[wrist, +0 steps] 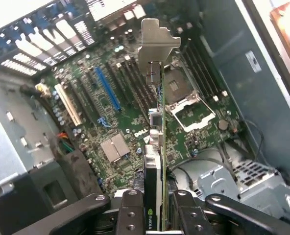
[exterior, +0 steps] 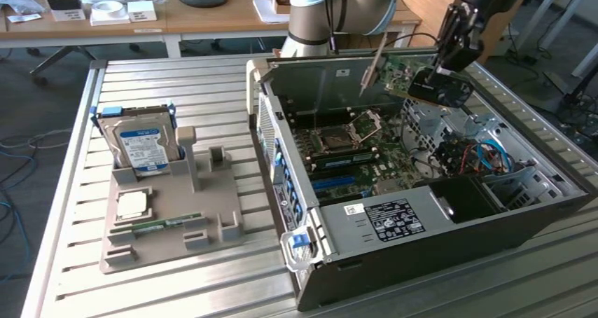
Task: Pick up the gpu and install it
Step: 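Insert the gpu into the slot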
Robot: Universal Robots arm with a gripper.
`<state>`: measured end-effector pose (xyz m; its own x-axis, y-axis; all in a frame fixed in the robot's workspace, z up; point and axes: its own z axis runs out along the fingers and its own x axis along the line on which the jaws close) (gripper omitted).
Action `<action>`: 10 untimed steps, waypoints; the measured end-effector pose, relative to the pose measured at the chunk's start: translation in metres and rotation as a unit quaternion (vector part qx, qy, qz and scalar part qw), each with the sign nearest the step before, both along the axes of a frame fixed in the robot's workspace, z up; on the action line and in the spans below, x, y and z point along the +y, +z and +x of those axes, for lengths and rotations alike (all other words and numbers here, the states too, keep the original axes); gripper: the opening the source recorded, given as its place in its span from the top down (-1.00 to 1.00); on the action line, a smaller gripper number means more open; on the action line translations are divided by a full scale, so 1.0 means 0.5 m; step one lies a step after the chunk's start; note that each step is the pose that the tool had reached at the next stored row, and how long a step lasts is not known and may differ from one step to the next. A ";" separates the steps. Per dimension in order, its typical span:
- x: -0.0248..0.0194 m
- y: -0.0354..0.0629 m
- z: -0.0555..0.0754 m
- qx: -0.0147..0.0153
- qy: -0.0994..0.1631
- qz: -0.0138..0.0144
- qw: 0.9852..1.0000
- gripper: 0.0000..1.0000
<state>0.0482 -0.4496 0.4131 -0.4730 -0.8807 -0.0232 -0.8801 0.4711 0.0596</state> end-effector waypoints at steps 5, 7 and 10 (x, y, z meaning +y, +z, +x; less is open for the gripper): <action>-0.0001 0.000 0.000 0.000 0.031 0.000 1.000 0.47; 0.0000 0.000 0.000 0.000 0.031 0.000 1.000 0.47; 0.0000 0.000 0.000 0.000 0.031 0.000 1.000 0.47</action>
<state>0.0482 -0.4495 0.4129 -0.4173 -0.9085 -0.0232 -0.9077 0.4154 0.0596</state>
